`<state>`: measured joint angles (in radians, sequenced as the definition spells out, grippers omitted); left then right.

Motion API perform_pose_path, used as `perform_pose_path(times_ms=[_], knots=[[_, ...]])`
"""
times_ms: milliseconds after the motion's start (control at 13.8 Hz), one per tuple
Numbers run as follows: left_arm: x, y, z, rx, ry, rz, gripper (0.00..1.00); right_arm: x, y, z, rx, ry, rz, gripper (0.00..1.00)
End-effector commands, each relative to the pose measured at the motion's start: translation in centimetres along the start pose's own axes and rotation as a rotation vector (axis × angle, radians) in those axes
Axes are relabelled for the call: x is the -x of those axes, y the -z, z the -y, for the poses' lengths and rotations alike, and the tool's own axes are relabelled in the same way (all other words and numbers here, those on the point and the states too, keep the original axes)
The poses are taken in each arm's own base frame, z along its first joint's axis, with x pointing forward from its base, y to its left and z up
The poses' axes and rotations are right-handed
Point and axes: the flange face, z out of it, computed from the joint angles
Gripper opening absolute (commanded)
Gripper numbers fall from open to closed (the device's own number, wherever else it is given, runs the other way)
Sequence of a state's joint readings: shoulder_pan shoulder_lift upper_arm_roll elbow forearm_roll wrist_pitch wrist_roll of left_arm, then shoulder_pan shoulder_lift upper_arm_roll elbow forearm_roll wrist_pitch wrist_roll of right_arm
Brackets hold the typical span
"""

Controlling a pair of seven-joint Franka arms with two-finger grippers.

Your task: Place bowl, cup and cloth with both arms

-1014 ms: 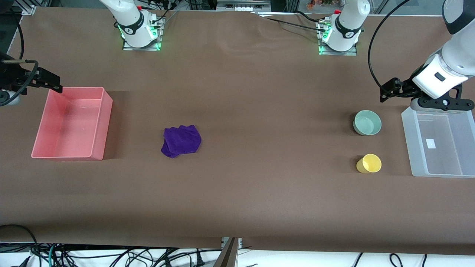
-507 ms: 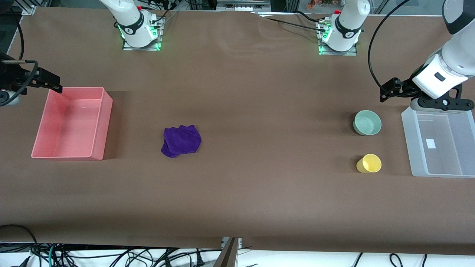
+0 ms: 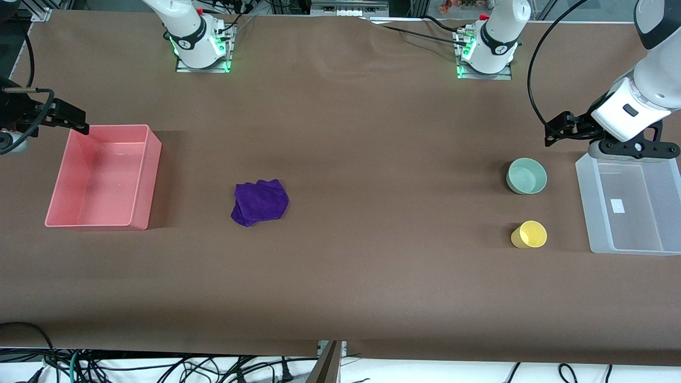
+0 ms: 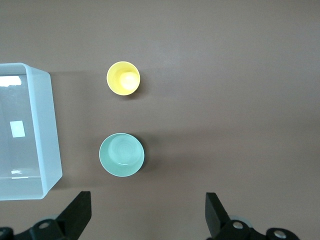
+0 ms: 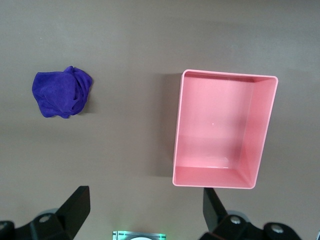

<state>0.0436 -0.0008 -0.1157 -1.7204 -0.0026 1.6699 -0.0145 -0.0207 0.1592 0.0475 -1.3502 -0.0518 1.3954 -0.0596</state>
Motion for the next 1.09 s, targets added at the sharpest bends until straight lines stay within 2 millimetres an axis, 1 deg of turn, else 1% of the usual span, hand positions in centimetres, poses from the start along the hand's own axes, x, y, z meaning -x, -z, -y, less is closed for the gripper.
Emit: perform_pose_path(times_ms=[0, 72, 145, 217, 290, 362, 435, 507, 580, 652, 725, 797, 870, 942, 1014], knots=[[0.2, 0.3, 0.1, 0.025, -0.009, 0.003, 1.00, -0.1, 0.3, 0.1, -0.015, -0.015, -0.012, 1.00], [0.2, 0.3, 0.1, 0.025, -0.009, 0.003, 1.00, -1.0, -0.7, 0.4, -0.008, -0.014, -0.010, 1.00], [0.2, 0.3, 0.1, 0.025, -0.009, 0.003, 1.00, -2.4, -3.1, 0.4, -0.017, -0.010, 0.030, 1.00], [0.3, 0.2, 0.1, 0.025, -0.009, 0.006, 1.00, -2.9, -3.8, 0.5, -0.018, -0.005, 0.031, 1.00], [0.3, 0.1, 0.1, 0.025, -0.020, 0.012, 1.00, -3.5, -5.7, 0.8, -0.020, 0.002, 0.042, 1.00], [0.2, -0.7, 0.1, 0.025, -0.029, 0.046, 1.00, -3.9, -8.5, 1.1, -0.021, 0.008, 0.059, 1.00], [0.2, -2.1, 0.6, 0.024, -0.027, 0.107, 1.00, -4.4, -11.2, 1.7, -0.022, 0.018, 0.057, 1.00], [0.3, -3.5, 2.0, 0.025, -0.032, 0.156, 1.00, -4.8, -14.4, 2.9, -0.040, 0.034, 0.056, 1.00], [0.0, -4.8, 3.5, 0.024, -0.050, 0.182, 1.00, -5.1, -16.8, 4.8, -0.102, 0.043, 0.034, 1.00], [-0.6, -6.4, 4.7, 0.028, -0.071, 0.209, 1.00, -5.3, -18.4, 5.9, -0.159, 0.021, 0.011, 1.00], [-1.1, -8.0, 5.8, 0.038, -0.081, 0.230, 1.00, -5.5, -19.7, 7.5, -0.179, 0.028, -0.012, 1.00], [-1.9, -10.2, 7.5, 0.044, -0.096, 0.239, 1.00, -6.0, -21.3, 9.7, -0.184, 0.051, -0.032, 1.00], [-2.3, -13.0, 9.8, 0.058, -0.132, 0.248, 1.00, -6.3, -22.8, 11.6, -0.191, 0.028, -0.049, 1.00], [-2.8, -15.3, 11.6, 0.070, -0.169, 0.230, 1.00, -6.5, -24.4, 14.0, -0.199, -0.006, -0.059, 1.00], [-3.0, -17.5, 12.3, 0.075, -0.206, 0.210, 1.00, -6.7, -25.8, 16.1, -0.199, -0.028, -0.061, 1.00]])
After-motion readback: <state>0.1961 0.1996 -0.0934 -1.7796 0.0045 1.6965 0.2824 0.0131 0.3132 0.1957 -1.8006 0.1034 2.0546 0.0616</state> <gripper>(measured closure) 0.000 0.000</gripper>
